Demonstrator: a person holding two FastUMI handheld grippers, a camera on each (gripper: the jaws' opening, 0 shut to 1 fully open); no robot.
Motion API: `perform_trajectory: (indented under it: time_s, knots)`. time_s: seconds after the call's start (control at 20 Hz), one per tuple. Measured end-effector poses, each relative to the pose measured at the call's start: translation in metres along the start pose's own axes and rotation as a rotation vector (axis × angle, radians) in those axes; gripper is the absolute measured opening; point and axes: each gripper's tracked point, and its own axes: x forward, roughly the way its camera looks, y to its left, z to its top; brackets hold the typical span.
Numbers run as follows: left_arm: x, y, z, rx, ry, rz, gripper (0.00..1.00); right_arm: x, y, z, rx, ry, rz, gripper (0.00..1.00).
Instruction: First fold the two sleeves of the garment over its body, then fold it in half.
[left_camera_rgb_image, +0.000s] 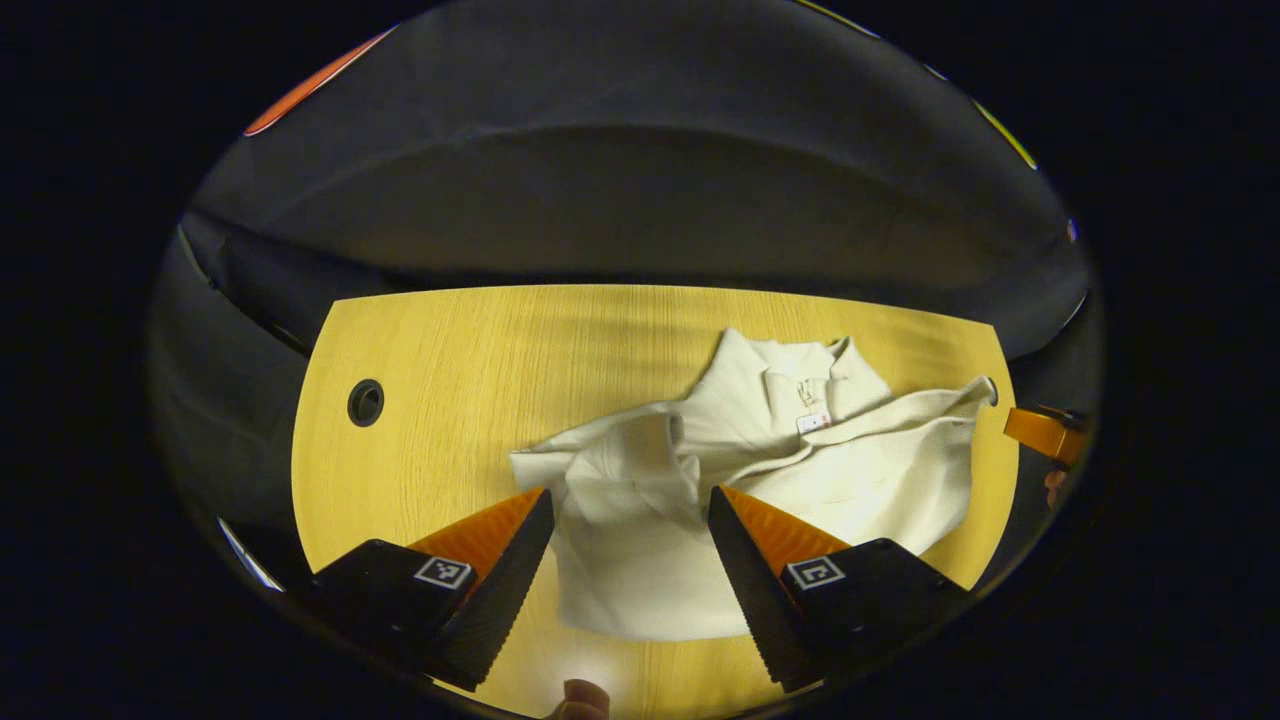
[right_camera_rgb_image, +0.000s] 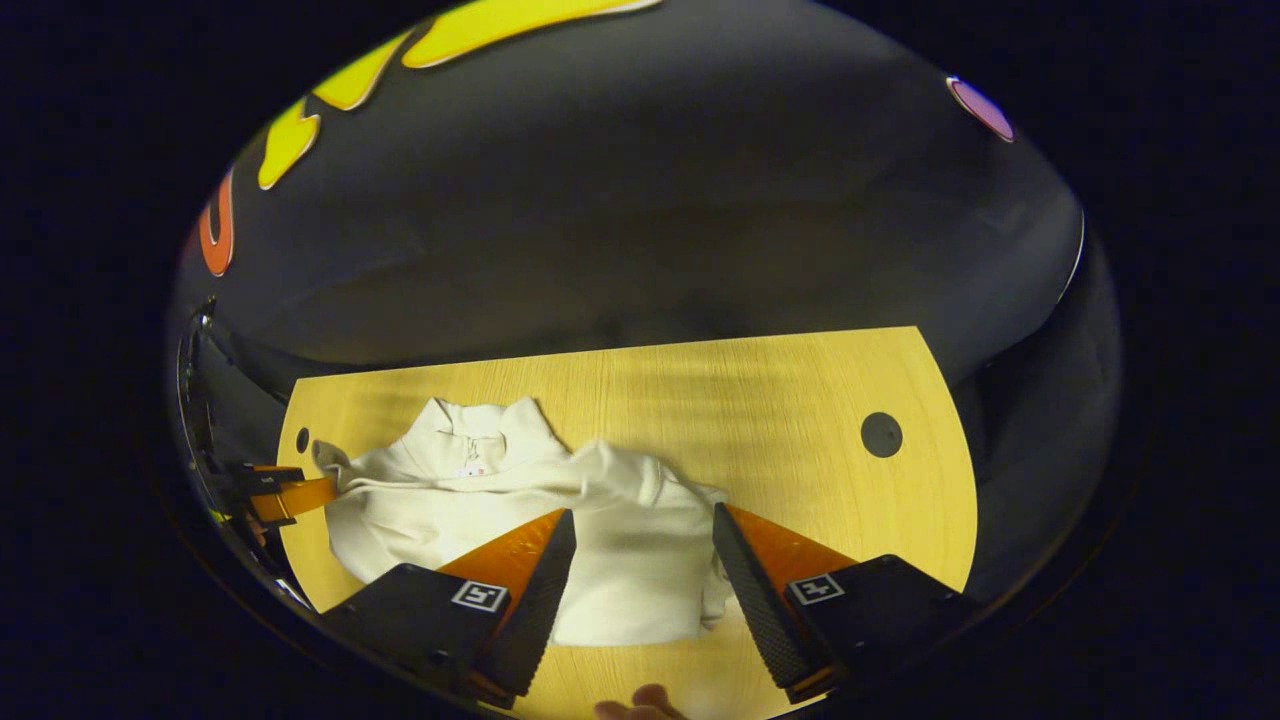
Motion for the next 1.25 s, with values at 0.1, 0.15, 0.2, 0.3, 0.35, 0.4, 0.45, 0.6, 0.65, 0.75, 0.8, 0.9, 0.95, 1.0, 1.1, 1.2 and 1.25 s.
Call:
perform_trajectory:
  time_s: [0.1,0.15,0.2,0.3,0.35,0.4,0.45,0.6,0.65,0.75,0.8,0.9,0.95,1.0,1.1,1.2,1.25]
  knots:
    - [-0.024,0.000,0.007,0.008,-0.075,0.003,0.99,-0.026,0.006,0.003,-0.021,-0.053,-0.003,0.90]
    - [-0.040,0.002,0.012,0.017,-0.132,0.014,0.98,-0.046,0.011,0.006,-0.024,-0.086,0.004,0.90]
    - [-0.054,0.000,0.014,0.022,-0.187,0.016,0.98,-0.066,0.016,0.010,-0.022,-0.121,0.016,0.90]
    - [-0.083,-0.006,0.014,0.005,-0.286,0.016,0.98,-0.110,0.022,0.012,-0.015,-0.202,0.032,0.90]
    - [-0.102,-0.006,0.015,0.005,-0.336,0.029,0.98,-0.132,0.025,0.010,-0.012,-0.235,0.046,0.90]
    - [-0.116,-0.004,0.013,0.015,-0.382,0.059,0.98,-0.152,0.030,0.007,-0.016,-0.273,0.051,0.91]
    - [-0.133,-0.008,0.012,0.026,-0.458,0.090,0.98,-0.178,0.032,0.003,-0.042,-0.326,0.050,0.92]
    - [-0.175,-0.020,0.002,0.012,-0.607,0.097,0.98,-0.241,0.037,-0.008,-0.116,-0.476,0.026,0.92]
    - [-0.193,-0.023,-0.001,0.002,-0.655,0.089,0.98,-0.258,0.041,-0.018,-0.141,-0.525,0.026,0.90]
    - [-0.228,-0.020,-0.013,-0.008,-0.745,0.080,0.98,-0.290,0.047,-0.037,-0.199,-0.601,0.009,0.91]
    - [-0.246,-0.022,-0.018,0.001,-0.787,0.073,0.98,-0.300,0.054,-0.047,-0.220,-0.628,-0.014,0.92]
    - [-0.282,-0.021,-0.035,0.025,-0.859,0.113,0.98,-0.316,0.071,-0.065,-0.229,-0.665,-0.025,0.94]
    - [-0.293,-0.021,-0.044,0.036,-0.887,0.120,0.98,-0.318,0.072,-0.072,-0.234,-0.687,-0.022,0.94]
    - [-0.308,-0.020,-0.053,0.041,-0.920,0.121,0.98,-0.326,0.074,-0.082,-0.246,-0.718,-0.022,0.94]
    - [-0.332,-0.018,-0.078,0.040,-0.953,0.113,0.97,-0.355,0.077,-0.103,-0.253,-0.780,0.007,0.94]
    - [-0.348,-0.016,-0.100,0.028,-0.977,0.113,0.97,-0.384,0.081,-0.118,-0.240,-0.853,0.007,0.94]
    - [-0.352,-0.017,-0.111,0.017,-0.984,0.109,0.97,-0.388,0.083,-0.121,-0.221,-0.874,0.013,0.93]
